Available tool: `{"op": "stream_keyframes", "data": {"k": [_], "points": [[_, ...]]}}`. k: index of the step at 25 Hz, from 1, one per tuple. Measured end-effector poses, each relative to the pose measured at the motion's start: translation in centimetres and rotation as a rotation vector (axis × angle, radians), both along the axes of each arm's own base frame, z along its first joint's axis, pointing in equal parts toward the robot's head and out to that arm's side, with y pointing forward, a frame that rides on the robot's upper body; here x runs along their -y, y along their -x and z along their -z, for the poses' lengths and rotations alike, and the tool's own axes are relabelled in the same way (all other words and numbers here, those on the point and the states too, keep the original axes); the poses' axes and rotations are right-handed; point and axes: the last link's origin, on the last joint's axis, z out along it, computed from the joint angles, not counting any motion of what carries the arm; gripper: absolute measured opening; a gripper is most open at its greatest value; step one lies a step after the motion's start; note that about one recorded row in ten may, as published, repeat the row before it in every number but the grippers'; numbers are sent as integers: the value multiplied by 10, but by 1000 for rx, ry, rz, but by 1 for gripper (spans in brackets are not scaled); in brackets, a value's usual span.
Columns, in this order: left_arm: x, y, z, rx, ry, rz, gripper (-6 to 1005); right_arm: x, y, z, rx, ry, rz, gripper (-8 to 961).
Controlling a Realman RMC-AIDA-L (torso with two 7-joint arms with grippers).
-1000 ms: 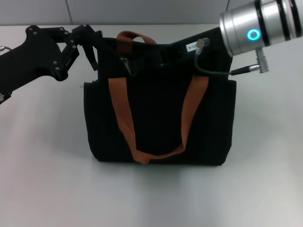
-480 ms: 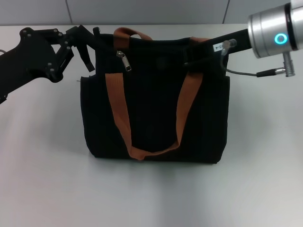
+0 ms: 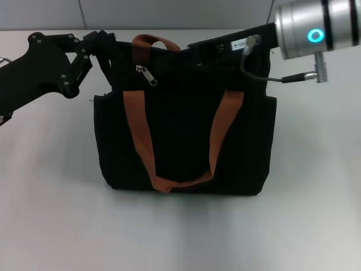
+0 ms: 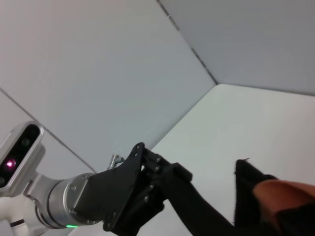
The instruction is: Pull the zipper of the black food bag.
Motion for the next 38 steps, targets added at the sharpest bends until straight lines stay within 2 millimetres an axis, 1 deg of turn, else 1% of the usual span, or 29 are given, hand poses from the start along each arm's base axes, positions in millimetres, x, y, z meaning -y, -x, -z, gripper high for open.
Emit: {"op": "stream_keyframes", "data": {"k": [5,8,15,25,30,35,38], "points": [[0,-1,-1,1,-5,5,18,-5,7,6,10,12,-7,164],[0,-1,-1,1,-7,7,18,-6,8,7,16,6,-5,372],[0,-2,-2,4,-5,15,18,-9,10,17,56,35,6,365],[0,-3,-1,6,0,21,17,-3,18,21,28,72,-4,355],[1,-4,-1,7,1,22,17,-3,17,23,25,80,11,347],[1,-4,-1,8,2,24,17,-3,15,26,23,97,36,278],[1,-4,-1,8,1,24,18,-2,16,27,24,110,43,273]]}}
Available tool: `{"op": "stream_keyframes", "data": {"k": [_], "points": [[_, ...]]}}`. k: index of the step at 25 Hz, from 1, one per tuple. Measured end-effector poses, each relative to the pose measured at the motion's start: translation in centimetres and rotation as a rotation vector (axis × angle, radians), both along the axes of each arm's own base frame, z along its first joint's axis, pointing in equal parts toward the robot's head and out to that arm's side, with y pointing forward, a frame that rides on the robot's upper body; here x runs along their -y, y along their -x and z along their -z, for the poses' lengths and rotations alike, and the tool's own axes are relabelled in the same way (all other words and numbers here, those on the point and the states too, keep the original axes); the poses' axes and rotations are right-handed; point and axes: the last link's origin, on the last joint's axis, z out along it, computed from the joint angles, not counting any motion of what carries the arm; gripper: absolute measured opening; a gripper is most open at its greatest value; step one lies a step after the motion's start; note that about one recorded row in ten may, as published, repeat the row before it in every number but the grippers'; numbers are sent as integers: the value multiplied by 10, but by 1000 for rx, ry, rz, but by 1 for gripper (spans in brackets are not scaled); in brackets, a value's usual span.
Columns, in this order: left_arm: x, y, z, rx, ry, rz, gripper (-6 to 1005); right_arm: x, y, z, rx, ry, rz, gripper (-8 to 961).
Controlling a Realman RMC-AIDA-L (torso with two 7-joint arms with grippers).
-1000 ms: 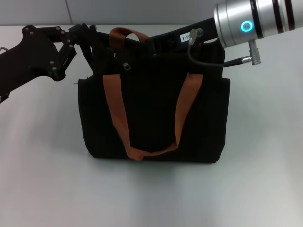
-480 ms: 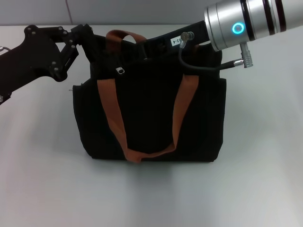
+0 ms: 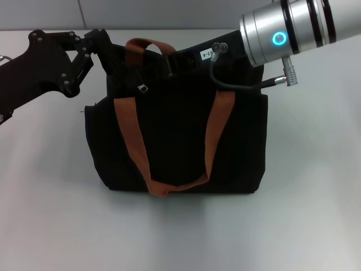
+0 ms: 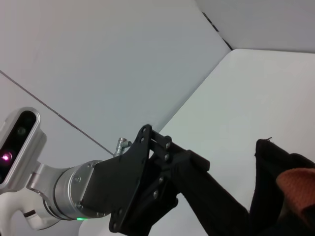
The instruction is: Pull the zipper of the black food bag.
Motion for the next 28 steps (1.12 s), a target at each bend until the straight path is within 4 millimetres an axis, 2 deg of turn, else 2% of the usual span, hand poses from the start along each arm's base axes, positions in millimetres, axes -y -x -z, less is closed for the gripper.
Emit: {"op": "stream_keyframes", "data": {"k": [28], "points": [[1,0,-3,7,-9,5,18,0,-1,-3,-25,30,84,266]]}}
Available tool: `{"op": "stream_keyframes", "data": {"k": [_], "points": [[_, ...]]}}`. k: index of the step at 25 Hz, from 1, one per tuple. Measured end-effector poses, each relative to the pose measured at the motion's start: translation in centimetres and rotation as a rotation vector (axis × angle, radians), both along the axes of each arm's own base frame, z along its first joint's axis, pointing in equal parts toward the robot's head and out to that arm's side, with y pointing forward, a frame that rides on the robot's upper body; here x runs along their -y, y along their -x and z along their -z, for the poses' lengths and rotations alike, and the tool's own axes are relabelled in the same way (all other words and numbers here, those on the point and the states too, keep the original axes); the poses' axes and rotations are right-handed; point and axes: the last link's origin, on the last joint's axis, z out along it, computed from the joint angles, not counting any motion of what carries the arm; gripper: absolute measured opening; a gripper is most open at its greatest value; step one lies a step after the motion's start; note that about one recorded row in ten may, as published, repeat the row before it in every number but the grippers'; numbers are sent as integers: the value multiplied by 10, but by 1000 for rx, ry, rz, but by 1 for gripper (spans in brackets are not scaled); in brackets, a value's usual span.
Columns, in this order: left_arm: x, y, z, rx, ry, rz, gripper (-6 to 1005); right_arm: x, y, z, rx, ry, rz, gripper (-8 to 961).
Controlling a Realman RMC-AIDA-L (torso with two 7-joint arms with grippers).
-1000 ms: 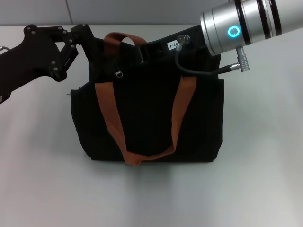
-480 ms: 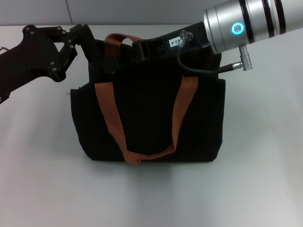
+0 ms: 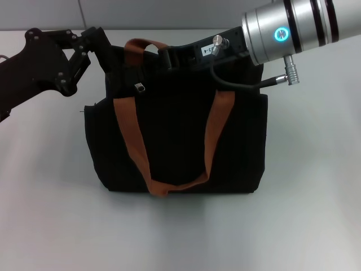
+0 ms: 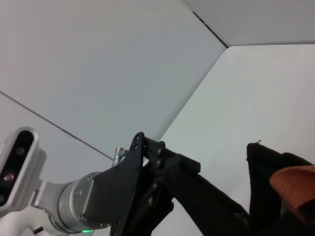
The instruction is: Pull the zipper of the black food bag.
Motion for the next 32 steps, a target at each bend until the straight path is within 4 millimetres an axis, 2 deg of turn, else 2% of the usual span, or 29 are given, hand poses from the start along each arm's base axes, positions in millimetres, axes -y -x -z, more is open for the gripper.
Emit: {"op": "stream_keyframes", "data": {"k": [4,10,18,32], "points": [[0,-1,0,1,-1,2,18,1,3,7,26,12,-6,266],[-1,-1,0,0,-2,5,18,1,2,7,24,10,9,161],[1,1,-1,0,-7,0,17,0,-3,-3,14,-43,9,21],[1,7,-7,8,-32,-28,17,3,-5,-14,72,-84,-17,1]]}}
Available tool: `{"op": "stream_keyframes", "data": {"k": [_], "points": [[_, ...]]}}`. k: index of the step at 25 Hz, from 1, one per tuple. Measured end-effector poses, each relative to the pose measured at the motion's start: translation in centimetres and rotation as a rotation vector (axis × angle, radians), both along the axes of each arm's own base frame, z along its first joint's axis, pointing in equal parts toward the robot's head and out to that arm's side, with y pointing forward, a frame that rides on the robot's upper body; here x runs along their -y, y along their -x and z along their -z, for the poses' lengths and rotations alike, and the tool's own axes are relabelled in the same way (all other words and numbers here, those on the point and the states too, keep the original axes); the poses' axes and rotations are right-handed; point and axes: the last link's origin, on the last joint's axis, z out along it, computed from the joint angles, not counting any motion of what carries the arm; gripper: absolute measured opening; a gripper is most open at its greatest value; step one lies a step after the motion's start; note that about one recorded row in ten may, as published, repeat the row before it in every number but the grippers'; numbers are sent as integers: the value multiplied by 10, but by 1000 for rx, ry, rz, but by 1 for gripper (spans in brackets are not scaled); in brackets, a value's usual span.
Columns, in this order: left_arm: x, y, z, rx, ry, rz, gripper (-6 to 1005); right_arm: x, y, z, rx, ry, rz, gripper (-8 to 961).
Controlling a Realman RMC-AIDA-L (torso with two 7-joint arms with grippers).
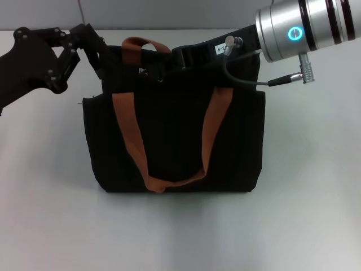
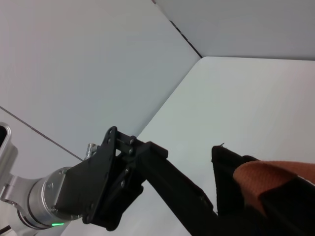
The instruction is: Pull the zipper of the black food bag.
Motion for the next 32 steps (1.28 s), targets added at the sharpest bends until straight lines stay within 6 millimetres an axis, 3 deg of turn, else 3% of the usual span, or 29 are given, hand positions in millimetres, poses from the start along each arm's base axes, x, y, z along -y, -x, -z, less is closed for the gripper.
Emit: {"op": "stream_keyframes", "data": {"k": [6,22,27,32], "points": [[1,3,-2,4,-10,-11,17,-2,-3,-4,61,-32,19,2],[3,9,-8,9,-33,-30,17,14,-31,-50,141,-207,99,9],[4,10,-8,9,-33,-36,17,19,-29,-51,73,-201,29,16],[4,11,-6,12,-32,-48,18,27,-35,-59,-137,-240,-87,23]]}}
